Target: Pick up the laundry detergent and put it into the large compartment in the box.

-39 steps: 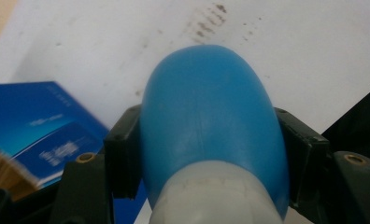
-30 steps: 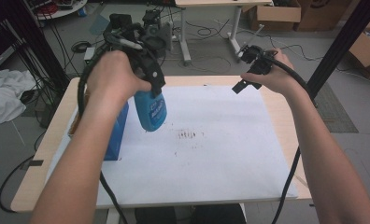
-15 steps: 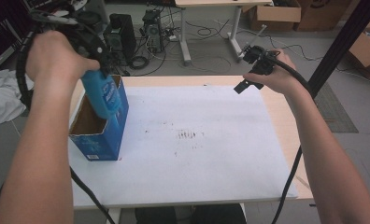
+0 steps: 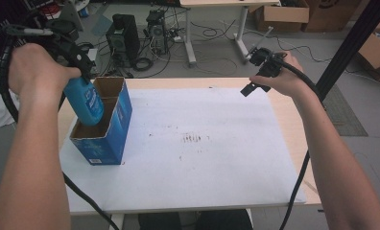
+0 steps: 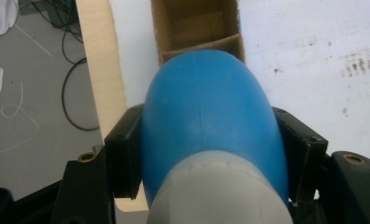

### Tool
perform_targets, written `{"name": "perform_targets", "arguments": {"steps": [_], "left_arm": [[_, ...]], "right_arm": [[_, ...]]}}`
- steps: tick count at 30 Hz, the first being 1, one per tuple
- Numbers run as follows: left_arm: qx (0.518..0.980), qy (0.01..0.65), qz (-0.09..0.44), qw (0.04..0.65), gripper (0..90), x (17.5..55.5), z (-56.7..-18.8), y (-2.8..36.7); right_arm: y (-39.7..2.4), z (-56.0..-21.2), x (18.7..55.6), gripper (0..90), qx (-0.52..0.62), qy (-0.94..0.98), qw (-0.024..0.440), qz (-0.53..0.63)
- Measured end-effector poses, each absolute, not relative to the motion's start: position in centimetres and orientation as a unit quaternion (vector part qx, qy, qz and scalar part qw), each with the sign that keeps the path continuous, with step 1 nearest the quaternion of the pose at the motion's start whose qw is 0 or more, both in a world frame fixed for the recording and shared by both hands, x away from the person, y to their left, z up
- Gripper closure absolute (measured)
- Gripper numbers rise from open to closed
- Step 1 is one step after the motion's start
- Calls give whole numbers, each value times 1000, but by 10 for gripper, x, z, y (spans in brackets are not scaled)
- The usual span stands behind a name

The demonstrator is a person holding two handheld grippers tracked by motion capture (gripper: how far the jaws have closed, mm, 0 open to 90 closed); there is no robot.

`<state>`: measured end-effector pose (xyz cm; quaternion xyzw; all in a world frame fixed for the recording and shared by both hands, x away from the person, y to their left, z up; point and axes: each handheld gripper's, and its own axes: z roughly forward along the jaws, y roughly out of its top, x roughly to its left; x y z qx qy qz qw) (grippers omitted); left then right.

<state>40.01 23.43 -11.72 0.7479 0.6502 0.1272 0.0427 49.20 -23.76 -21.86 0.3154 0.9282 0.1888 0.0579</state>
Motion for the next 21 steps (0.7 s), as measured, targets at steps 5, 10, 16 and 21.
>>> {"name": "perform_targets", "arguments": {"steps": [5,10,16,21], "left_arm": [[748,652,118,41,371,405,-139,238],[751,650,110,32,371,411,-161,238],[754,649,96,24,371,416,-190,238],[755,650,83,18,371,420,-215,238]], "right_arm": [[-238,-218,492,252,315,928,59,188],[-238,-220,492,252,317,928,58,185],[-237,-220,493,252,315,929,59,185],[-237,-221,492,252,314,930,60,183]]}}
